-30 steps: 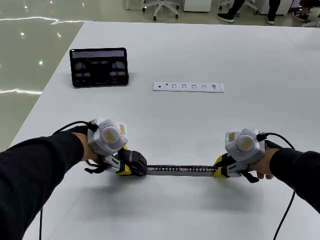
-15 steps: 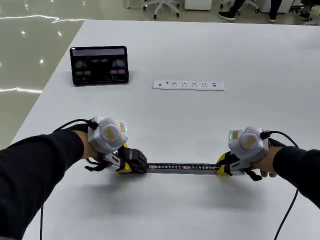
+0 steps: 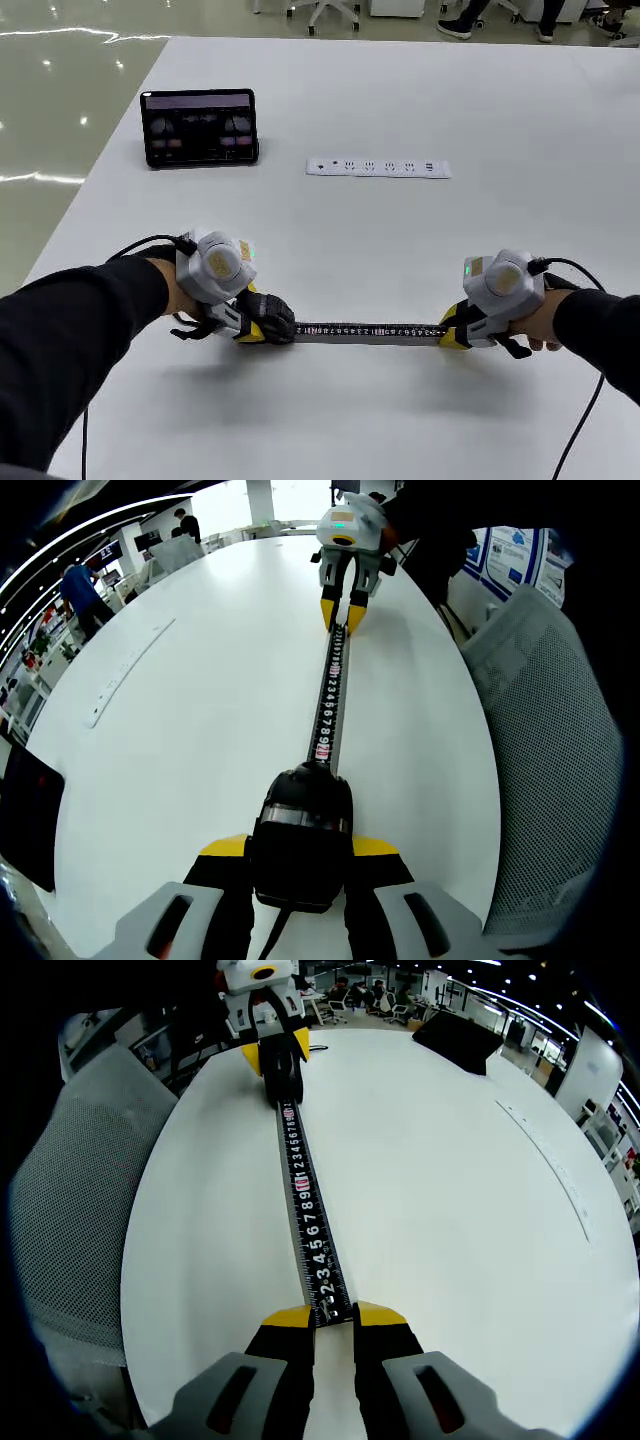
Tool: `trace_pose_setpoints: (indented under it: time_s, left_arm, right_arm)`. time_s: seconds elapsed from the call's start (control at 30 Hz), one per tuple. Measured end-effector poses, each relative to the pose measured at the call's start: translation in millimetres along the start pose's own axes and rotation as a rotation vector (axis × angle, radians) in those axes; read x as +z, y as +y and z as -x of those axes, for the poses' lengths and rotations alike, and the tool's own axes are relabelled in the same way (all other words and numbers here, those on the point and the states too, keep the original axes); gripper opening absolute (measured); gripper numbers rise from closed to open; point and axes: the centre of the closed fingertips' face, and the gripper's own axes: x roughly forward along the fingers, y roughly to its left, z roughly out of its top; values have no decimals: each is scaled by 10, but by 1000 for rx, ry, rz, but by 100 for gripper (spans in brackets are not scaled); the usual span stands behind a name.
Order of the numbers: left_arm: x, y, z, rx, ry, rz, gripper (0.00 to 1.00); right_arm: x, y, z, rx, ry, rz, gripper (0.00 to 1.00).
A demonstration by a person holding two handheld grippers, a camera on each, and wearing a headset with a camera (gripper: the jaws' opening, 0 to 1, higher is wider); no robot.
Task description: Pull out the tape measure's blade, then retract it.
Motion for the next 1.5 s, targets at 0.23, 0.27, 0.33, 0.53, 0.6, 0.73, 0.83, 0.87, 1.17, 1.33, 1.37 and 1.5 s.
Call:
trace_pose_setpoints:
  time_s: [0.23,0.27,0.33,0.53,0.6,0.73,0.83,0.87,1.17,1.33,1.37,1.5]
  left_arm:
    - [2,-1,1,1,0,1,31]
    - [2,-2,1,1,0,1,31]
    - [2,-3,2,1,0,1,31]
    - [2,0,5,1,-2,3,31]
    - [6,-2,5,0,-2,3,31]
    - [7,-3,6,1,-2,2,31]
    - [7,-1,3,0,-1,2,31]
    - [6,-1,4,0,-1,2,31]
    - [5,-1,4,0,-1,2,31]
    - [0,3,2,-2,-4,7,31]
    - [5,-1,0,-2,-4,7,31]
    - [9,-4,-1,-2,-5,6,31]
  right_arm:
    - [-40,-9,21,0,5,-1,9]
    - [-44,-10,25,-1,5,-1,9]
    - [-53,-14,30,-1,5,-3,9]
    - [-73,-23,45,-2,8,-5,9]
    - [-74,-24,53,-2,8,-5,9]
    - [-91,-32,66,-3,8,-8,9]
    - [-112,-39,77,-5,9,-10,9]
    - [-116,-39,80,-5,10,-10,9]
    - [-133,-41,92,-7,14,-10,9]
    - [-133,-42,94,-8,14,-12,9]
    - [-133,-43,94,-8,14,-13,9]
    - [-134,-41,93,-8,14,-17,9]
